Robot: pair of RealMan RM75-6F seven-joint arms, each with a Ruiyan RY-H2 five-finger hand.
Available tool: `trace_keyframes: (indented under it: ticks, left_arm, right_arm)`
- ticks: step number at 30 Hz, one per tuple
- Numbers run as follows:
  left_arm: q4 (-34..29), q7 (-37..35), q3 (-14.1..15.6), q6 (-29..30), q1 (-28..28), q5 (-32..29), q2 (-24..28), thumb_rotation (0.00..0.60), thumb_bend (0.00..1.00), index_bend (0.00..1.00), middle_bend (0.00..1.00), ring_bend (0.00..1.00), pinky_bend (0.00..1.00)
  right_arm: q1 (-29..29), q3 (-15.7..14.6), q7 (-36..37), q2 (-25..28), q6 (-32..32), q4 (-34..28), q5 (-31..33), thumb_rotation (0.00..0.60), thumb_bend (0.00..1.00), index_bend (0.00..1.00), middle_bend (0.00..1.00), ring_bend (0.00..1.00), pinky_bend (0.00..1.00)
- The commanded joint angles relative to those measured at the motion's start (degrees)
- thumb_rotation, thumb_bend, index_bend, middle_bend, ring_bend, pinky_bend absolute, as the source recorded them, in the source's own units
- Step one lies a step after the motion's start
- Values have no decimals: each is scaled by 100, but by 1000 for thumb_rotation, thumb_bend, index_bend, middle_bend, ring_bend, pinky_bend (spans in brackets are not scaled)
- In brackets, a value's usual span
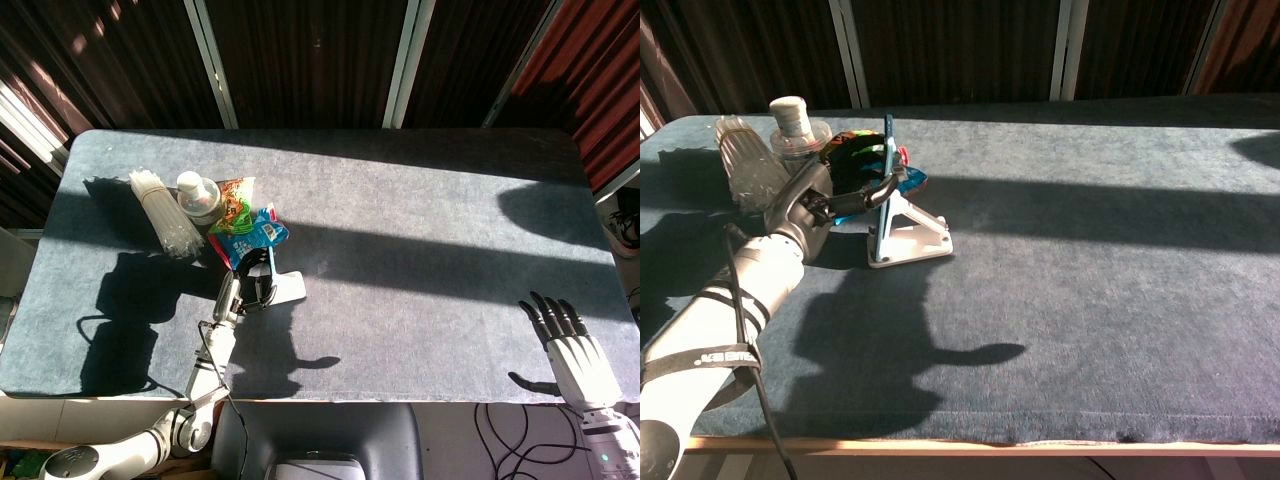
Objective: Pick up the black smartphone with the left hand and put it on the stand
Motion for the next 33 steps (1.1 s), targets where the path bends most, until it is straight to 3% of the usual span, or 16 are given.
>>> trace_keyframes:
  ticks: [1,9,17,24,33]
  left_arm:
    - [-33,-83,-11,-111,-18,-45,34,600,348,380,607,292,54]
    - [30,-17,3,-107,-48,-41,-8,600,344,303,517,227,42]
    - [196,-42,20,44,-74,38,-73,600,342,70,178,21,11]
    - [281,-13,77,123,-85,102,-100,600,317,0,22,0,0]
    - [269,49,199,412,-77,321,-53,600,288,0,0,0,0]
  right_arm:
    - [-10,3,26,0,30,11,-17,600,246,0,0,0,0]
    - [-17,4,62,10,37,22,-17,600,245,0,0,0,0]
    - [-25,6,84,27,48,21,-23,600,245,0,0,0,0]
    - [-30,6,78,26,53,19,-26,600,245,0,0,0,0]
    - [-28,10,70,20,50,20,-28,600,245,0,0,0,0]
